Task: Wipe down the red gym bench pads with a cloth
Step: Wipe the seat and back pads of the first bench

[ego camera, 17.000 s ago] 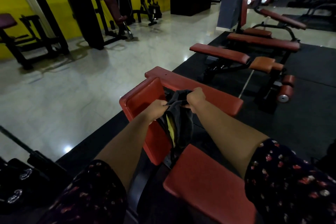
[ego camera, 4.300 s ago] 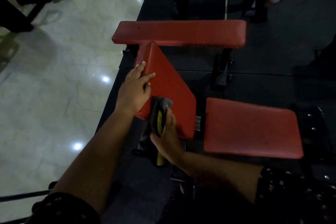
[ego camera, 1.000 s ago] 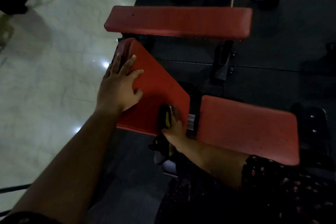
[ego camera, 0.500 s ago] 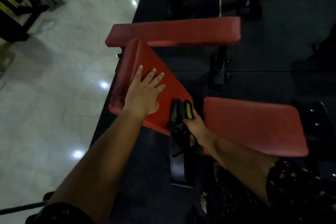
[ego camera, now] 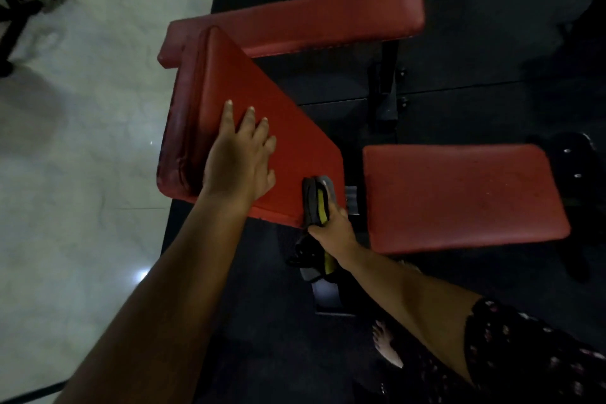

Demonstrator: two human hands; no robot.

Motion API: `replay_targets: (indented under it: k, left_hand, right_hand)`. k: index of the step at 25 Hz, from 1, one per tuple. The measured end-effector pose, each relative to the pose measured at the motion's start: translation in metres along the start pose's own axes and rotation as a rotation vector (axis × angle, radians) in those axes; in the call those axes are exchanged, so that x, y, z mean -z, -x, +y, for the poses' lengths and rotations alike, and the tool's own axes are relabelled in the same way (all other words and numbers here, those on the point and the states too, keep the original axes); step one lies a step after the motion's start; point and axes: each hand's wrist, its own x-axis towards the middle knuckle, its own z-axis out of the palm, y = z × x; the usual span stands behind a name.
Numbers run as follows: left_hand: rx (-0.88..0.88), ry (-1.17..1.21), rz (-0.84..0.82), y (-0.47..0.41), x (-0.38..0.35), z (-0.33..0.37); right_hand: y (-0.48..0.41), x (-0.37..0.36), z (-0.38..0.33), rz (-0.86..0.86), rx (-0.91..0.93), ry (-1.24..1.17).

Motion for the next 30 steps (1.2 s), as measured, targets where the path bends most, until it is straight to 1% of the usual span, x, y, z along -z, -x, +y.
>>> replay_targets:
  k: [2, 5, 7, 11, 13, 16, 19, 23, 25, 27, 30]
  left_hand:
    - [0.001, 0.021, 0.037, 0.0, -0.003, 0.001]
    - [0.013, 0.044, 0.05, -0.002, -0.005, 0.005]
    - [0.012, 0.066, 0.05, -0.002, -0.006, 0.007]
    - [0.023, 0.129, 0.08, -0.002, -0.009, 0.008]
    - [0.03, 0.153, 0.08, -0.003, -0.009, 0.008]
    - [0.039, 0.165, 0.087, -0.004, -0.009, 0.009]
    - [0.037, 0.187, 0.086, -0.005, -0.007, 0.008]
    - [0.064, 0.147, 0.066, -0.005, -0.005, 0.01]
    - [0.093, 0.145, 0.049, -0.007, -0.004, 0.014]
    - [0.097, 0.194, 0.055, -0.016, -0.006, 0.027]
    - [0.086, 0.339, 0.014, -0.035, -0.005, 0.06]
  right_hand:
    - [-0.009, 0.006, 0.005, 0.0, -0.039, 0.01]
    - [-0.03, 0.02, -0.003, 0.002, 0.037, 0.083]
    - [-0.05, 0.037, -0.022, 0.002, 0.062, 0.114]
    - [-0.113, 0.065, -0.071, 0.031, 0.148, 0.249]
    - [-0.141, 0.071, -0.089, 0.018, 0.128, 0.278]
    - [-0.157, 0.071, -0.085, -0.014, 0.029, 0.266]
    - [-0.137, 0.063, -0.062, 0.001, -0.01, 0.158]
    - [-0.071, 0.041, -0.017, -0.005, -0.017, -0.034]
    - [-0.037, 0.022, 0.008, -0.003, 0.019, -0.006]
    - [-0.005, 0.006, 0.029, -0.018, -0.003, 0.049]
    - [0.008, 0.005, 0.056, -0.093, -0.057, 0.274]
